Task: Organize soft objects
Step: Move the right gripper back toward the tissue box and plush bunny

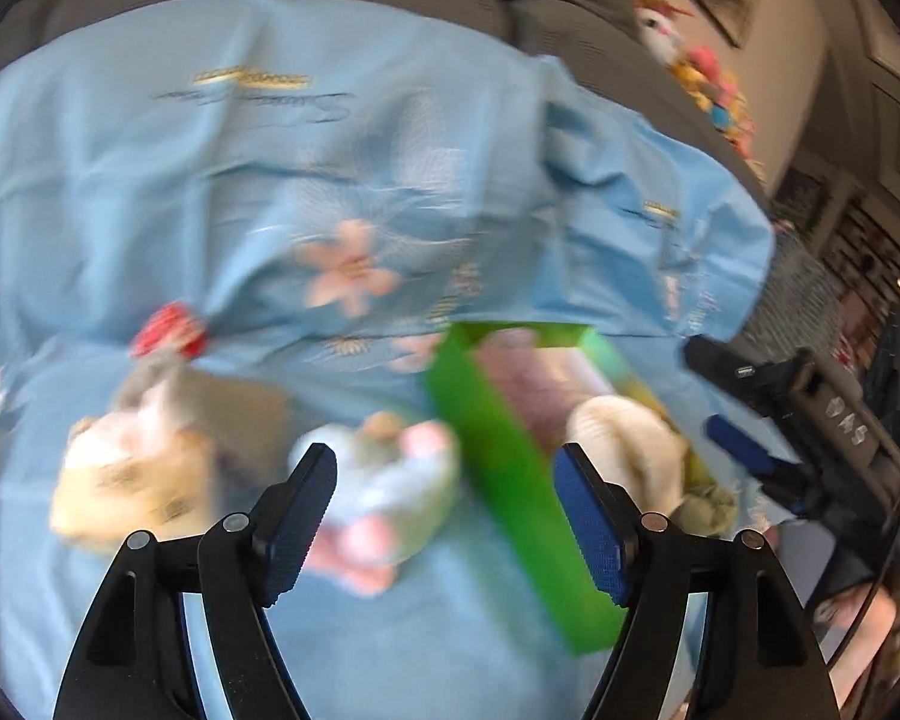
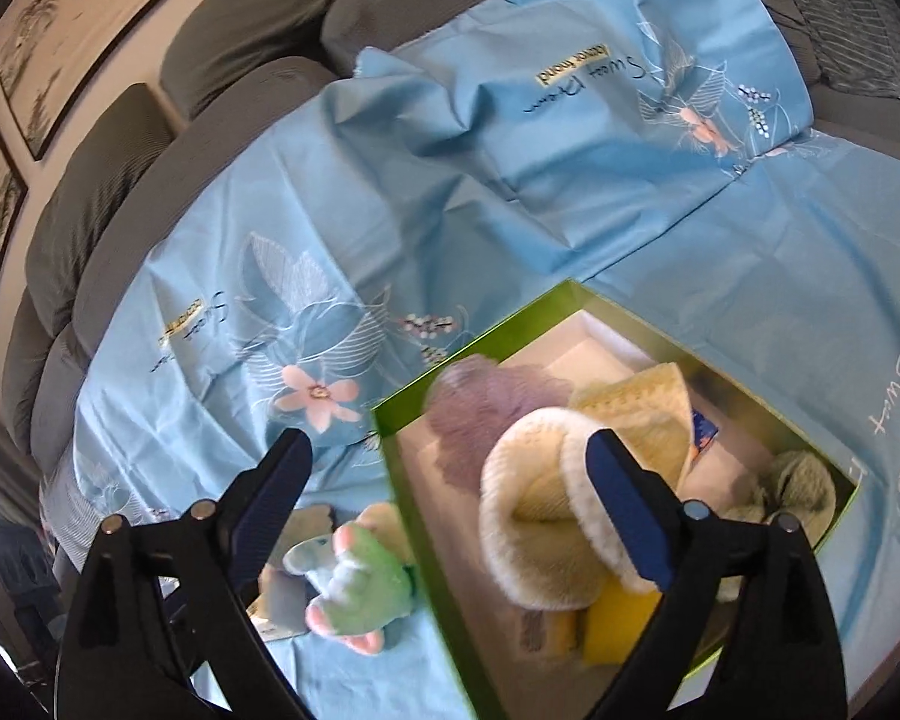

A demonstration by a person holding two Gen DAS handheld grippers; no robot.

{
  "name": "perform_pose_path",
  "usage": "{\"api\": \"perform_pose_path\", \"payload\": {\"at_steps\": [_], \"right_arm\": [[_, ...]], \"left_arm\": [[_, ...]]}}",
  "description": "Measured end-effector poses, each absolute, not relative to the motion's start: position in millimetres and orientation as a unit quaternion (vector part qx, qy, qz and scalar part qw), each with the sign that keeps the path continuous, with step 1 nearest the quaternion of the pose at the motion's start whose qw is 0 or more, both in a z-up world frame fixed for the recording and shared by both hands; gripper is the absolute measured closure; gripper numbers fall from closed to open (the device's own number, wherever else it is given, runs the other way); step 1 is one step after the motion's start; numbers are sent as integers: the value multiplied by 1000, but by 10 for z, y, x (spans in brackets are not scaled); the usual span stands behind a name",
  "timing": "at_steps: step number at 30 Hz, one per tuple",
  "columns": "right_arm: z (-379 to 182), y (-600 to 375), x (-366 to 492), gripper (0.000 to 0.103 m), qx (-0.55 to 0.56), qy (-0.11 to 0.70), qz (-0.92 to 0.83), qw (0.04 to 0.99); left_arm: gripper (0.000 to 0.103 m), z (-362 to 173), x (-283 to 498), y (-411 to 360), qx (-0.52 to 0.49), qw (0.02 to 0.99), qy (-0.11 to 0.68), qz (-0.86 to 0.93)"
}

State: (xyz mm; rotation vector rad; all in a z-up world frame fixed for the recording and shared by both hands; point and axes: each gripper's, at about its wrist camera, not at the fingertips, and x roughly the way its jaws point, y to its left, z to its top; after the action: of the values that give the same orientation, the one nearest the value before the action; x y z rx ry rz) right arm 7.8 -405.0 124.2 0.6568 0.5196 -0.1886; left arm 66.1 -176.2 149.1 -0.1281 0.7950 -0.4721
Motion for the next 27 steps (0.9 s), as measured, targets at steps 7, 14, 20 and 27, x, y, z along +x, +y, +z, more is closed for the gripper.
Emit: {"api": "perform_pose_path", "payload": {"at_steps": [7, 14, 20, 27], "right_arm": [[1335, -3629, 106, 2, 304, 256, -43, 917], [1174, -3116, 364, 1, 281, 316, -3, 906], [1061, -2616, 605, 2, 265, 356, 39, 895], [921, -1979, 1362, 3, 244, 415, 65, 874]], "left_arm": [[28, 1390, 371, -771, -76, 911, 384, -132], [28, 1096, 139, -12, -89, 911, 397, -69], [28, 782, 114, 494, -154, 899, 408, -39], [28, 676, 181, 791, -191, 887, 420, 5]]}}
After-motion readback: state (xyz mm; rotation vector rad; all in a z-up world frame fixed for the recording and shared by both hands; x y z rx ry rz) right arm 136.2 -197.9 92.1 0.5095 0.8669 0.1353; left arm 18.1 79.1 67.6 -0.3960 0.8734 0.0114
